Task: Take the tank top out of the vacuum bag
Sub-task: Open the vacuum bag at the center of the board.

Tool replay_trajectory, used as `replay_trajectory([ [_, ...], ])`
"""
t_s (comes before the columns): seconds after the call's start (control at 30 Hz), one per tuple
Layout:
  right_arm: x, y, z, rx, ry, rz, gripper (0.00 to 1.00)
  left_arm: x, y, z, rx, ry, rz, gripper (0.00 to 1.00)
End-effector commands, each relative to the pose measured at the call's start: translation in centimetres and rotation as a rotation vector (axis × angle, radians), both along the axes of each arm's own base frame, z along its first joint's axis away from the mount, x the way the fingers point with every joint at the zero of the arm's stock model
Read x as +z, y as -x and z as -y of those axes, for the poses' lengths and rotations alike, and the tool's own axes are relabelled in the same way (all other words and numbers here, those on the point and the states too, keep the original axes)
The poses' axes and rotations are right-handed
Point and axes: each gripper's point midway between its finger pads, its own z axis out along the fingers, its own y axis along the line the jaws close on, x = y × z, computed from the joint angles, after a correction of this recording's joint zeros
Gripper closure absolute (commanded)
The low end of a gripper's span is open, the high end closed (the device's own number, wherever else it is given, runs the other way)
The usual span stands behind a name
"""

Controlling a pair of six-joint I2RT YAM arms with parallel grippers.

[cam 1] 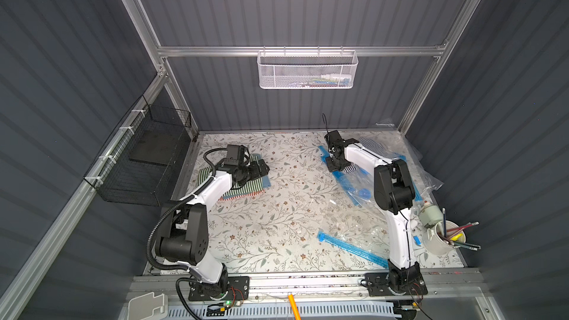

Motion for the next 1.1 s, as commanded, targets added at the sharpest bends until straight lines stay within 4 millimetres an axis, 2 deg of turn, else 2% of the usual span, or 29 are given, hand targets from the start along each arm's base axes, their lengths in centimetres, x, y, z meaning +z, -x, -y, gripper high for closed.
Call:
replay_trajectory([
  [0.0,3.0,0.5,-3.6,0.058,-0.153,0.042,1.00,1.4,0.1,0.7,-0.033,0.014,0.030,0.00],
  [0.23,5.8,1.2,-7.8,0.119,-0.256,0.062,1.00,0.7,0.3,1.0,-0.038,0.036,0.020,0.00],
  [0.4,7.2,2.0,-11.4,0.185,-0.340,0.062,1.00,1.3,0.2,1.5,-0.048,0.073,0.042,0.00],
  [0.57,8.2,3.0,-13.8,0.227,-0.354,0.071,1.00,1.9,0.5,2.7,-0.070,0.147,0.055,0.00],
  [0.73,8.6,3.9,-15.5,0.245,-0.388,0.070,1.00,2.2,0.7,4.9,-0.110,0.207,0.072,0.00],
  [0.9,8.3,4.6,-16.2,0.223,-0.421,0.069,1.00,2.3,1.3,8.4,-0.165,0.248,0.095,0.03],
  [0.97,8.2,4.8,-16.3,0.207,-0.442,0.068,1.00,1.8,1.3,9.0,-0.168,0.276,0.096,0.03],
  [1.07,8.2,4.9,-16.5,0.201,-0.457,0.064,1.00,1.1,0.9,9.2,-0.150,0.313,0.106,0.10],
])
